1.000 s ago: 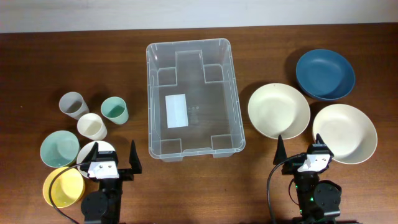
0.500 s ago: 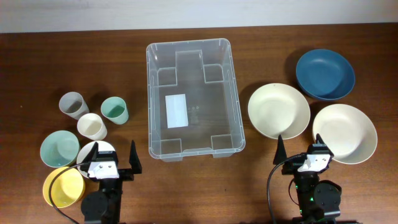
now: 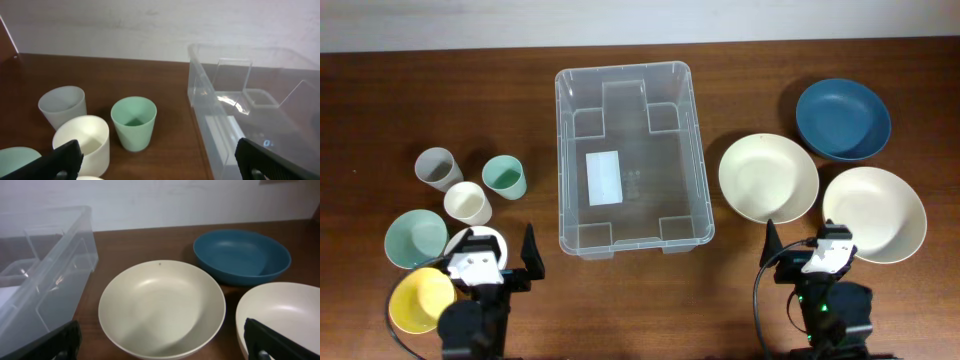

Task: Pack container
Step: 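Reach the right gripper to the cream bowl rim and grasp it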

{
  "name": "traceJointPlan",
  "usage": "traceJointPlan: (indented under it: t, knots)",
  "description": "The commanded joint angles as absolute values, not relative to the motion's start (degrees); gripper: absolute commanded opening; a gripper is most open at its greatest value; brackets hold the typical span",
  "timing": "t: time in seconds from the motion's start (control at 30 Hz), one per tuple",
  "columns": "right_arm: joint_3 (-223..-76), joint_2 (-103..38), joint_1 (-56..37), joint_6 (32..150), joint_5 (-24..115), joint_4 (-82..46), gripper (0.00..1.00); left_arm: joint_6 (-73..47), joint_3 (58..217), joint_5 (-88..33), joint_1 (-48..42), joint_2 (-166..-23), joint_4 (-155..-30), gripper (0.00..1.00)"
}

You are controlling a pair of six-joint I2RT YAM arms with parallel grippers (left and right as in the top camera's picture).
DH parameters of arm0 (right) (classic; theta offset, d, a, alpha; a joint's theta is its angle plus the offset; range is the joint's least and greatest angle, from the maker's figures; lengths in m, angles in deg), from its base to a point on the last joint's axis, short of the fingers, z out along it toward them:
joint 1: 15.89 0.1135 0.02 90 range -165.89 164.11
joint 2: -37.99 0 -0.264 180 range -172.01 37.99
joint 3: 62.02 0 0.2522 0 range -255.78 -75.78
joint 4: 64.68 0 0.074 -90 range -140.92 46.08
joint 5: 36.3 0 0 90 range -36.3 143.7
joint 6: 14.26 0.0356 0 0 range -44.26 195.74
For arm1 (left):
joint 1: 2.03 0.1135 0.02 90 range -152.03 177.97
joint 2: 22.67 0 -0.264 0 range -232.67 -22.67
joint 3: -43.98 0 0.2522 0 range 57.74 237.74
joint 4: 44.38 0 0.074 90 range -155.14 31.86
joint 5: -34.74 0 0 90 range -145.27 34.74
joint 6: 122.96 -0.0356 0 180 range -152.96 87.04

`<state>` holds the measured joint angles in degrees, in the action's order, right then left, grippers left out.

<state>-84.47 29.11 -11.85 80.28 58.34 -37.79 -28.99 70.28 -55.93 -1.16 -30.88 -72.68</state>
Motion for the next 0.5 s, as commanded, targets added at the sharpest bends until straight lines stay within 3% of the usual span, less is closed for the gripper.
traceJointPlan:
  t: [0.0,0.2,0.47]
  knots:
    - [-93.4,21.8,-12.2,80.9,58.2,-36.0,0.99,-28.2,77.9,-55.7,-1.1,-38.3,-74.1,1.00]
    - [-112.1,3.7,-12.2,80.9,58.2,-25.1,0.99,-28.2,92.1,-55.7,-1.1,-56.1,-80.5,1.00]
    - [-139.9,-19.2,-12.3,80.7,58.2,-3.6,0.99,-28.2,112.8,-55.6,-1.1,-75.3,-98.5,1.00]
